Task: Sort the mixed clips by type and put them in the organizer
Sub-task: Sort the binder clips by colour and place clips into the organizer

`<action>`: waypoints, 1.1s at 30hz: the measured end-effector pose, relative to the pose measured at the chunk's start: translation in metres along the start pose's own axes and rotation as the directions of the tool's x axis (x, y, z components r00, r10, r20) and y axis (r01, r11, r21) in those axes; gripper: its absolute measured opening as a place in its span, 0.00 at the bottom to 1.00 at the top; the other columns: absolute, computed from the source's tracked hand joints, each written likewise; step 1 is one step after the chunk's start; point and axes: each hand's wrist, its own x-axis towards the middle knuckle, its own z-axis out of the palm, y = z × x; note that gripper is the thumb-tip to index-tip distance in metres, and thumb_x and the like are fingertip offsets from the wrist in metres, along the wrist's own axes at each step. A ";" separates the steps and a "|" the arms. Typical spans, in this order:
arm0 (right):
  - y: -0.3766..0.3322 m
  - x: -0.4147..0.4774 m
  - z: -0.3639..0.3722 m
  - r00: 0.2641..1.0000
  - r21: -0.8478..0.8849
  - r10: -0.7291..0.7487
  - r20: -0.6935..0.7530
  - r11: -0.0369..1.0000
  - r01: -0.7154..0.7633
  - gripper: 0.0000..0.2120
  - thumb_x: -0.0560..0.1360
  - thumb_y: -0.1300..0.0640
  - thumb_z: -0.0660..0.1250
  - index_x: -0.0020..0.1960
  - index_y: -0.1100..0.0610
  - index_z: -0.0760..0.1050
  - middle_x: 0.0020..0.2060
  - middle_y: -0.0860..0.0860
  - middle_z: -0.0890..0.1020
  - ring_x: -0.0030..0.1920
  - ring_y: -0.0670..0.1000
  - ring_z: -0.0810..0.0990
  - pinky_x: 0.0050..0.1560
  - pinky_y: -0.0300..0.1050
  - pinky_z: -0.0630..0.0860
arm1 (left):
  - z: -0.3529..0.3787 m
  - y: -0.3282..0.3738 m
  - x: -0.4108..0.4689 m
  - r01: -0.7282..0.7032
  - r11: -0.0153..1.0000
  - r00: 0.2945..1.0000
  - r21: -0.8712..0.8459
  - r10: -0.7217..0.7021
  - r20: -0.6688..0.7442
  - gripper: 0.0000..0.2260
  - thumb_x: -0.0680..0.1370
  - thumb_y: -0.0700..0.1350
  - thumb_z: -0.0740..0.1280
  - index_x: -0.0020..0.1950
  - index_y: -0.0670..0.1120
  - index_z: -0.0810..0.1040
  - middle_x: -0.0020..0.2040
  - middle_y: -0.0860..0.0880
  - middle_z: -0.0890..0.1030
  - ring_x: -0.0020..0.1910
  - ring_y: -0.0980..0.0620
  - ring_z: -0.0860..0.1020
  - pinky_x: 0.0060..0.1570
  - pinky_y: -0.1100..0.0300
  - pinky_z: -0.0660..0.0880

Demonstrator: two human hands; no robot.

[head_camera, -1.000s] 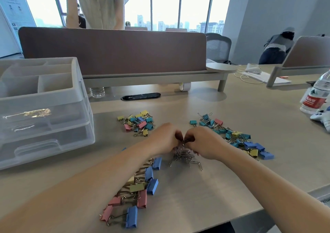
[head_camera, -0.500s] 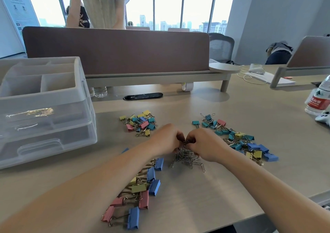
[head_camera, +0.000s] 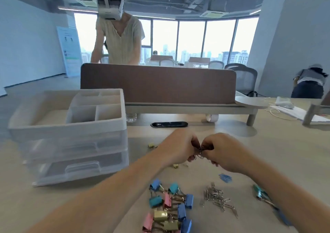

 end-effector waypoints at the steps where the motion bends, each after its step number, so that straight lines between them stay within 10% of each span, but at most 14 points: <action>1: -0.013 0.005 -0.008 1.000 -0.015 -0.024 -0.012 1.000 0.024 0.11 0.78 0.54 0.66 0.36 0.49 0.74 0.30 0.47 0.80 0.31 0.44 0.78 0.36 0.39 0.74 | -0.016 -0.002 -0.003 -0.002 0.999 0.999 0.032 0.003 -0.033 0.06 0.74 0.39 0.68 0.39 0.46 0.84 0.30 0.49 0.82 0.28 0.55 0.80 0.27 0.63 0.75; 6: -0.086 0.034 -0.041 0.985 -0.042 -0.156 -0.074 0.987 0.153 0.10 0.77 0.51 0.66 0.37 0.51 0.78 0.32 0.49 0.81 0.32 0.48 0.81 0.38 0.46 0.80 | -0.100 -0.016 -0.024 0.062 0.996 0.988 0.066 -0.052 -0.148 0.06 0.74 0.41 0.69 0.41 0.45 0.85 0.33 0.47 0.84 0.33 0.50 0.83 0.39 0.50 0.82; 15: -0.194 0.104 -0.048 0.940 0.085 -0.326 -0.098 0.939 0.334 0.10 0.76 0.54 0.68 0.36 0.54 0.79 0.27 0.49 0.80 0.26 0.45 0.76 0.31 0.39 0.75 | -0.208 -0.069 -0.056 0.202 0.978 0.951 0.059 -0.181 -0.252 0.04 0.72 0.39 0.70 0.39 0.44 0.84 0.33 0.43 0.83 0.27 0.51 0.76 0.35 0.54 0.78; 19: -0.216 0.136 -0.027 0.949 0.122 -0.311 -0.052 0.941 0.315 0.09 0.74 0.56 0.68 0.38 0.59 0.81 0.31 0.55 0.82 0.27 0.49 0.73 0.33 0.44 0.75 | -0.222 -0.099 -0.056 0.262 0.964 0.940 0.038 -0.246 -0.235 0.05 0.73 0.34 0.69 0.41 0.39 0.85 0.23 0.55 0.78 0.23 0.57 0.73 0.29 0.65 0.73; 33: -0.241 0.170 -0.004 0.971 -0.031 -0.230 0.067 0.972 0.232 0.07 0.71 0.61 0.67 0.39 0.60 0.84 0.35 0.55 0.85 0.34 0.52 0.78 0.41 0.47 0.80 | -0.213 -0.143 -0.043 0.347 0.938 0.915 -0.016 -0.342 -0.213 0.09 0.79 0.32 0.63 0.44 0.37 0.81 0.43 0.36 0.80 0.36 0.46 0.74 0.39 0.63 0.69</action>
